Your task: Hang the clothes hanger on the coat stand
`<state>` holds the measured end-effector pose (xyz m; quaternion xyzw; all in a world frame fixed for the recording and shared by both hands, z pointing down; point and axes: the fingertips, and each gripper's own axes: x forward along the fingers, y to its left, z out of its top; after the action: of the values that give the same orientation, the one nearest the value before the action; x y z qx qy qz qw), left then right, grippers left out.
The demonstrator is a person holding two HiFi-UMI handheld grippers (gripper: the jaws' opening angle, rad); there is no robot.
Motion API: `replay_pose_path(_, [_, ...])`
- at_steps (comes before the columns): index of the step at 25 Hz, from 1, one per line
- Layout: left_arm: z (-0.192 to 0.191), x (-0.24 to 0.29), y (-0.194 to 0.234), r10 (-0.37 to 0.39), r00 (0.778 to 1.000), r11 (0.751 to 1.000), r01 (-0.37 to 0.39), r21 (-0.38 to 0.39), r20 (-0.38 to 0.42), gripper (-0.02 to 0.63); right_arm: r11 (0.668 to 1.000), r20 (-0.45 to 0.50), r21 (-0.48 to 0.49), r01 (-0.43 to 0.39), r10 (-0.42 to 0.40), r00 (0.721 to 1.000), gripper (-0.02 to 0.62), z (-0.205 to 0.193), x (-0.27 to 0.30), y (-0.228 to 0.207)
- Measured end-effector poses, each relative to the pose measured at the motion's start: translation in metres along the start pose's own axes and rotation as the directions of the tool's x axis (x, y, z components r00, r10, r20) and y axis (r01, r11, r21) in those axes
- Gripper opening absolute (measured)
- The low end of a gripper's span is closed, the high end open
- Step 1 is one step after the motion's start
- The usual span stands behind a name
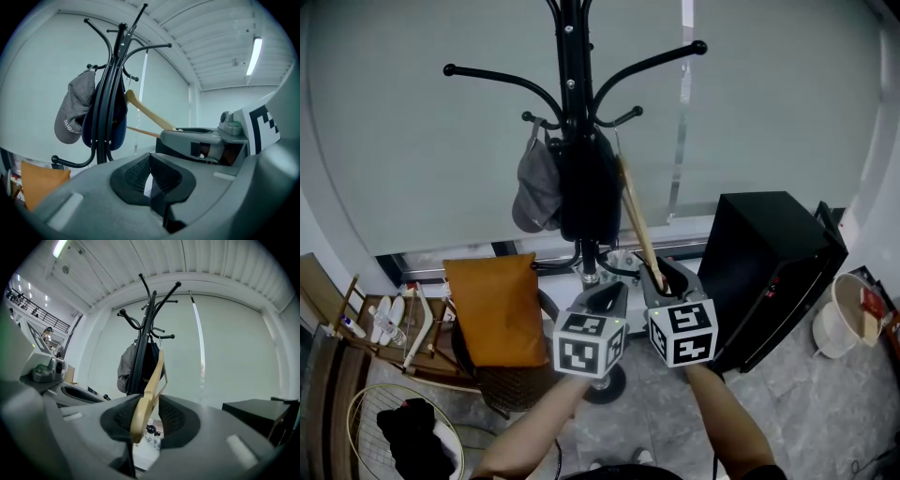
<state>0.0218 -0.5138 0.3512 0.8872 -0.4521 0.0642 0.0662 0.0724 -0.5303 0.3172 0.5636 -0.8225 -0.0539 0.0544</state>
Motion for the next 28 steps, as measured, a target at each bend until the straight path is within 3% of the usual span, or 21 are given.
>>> replay_pose_path(28, [-0.006, -0.047, -0.012, -0.127, 0.992, 0.992, 0.127, -0.001, 0.023, 0.005, 0.995, -0.046, 0.047, 0.089, -0.087, 0.995, 0.087, -0.009, -0.043, 0.052])
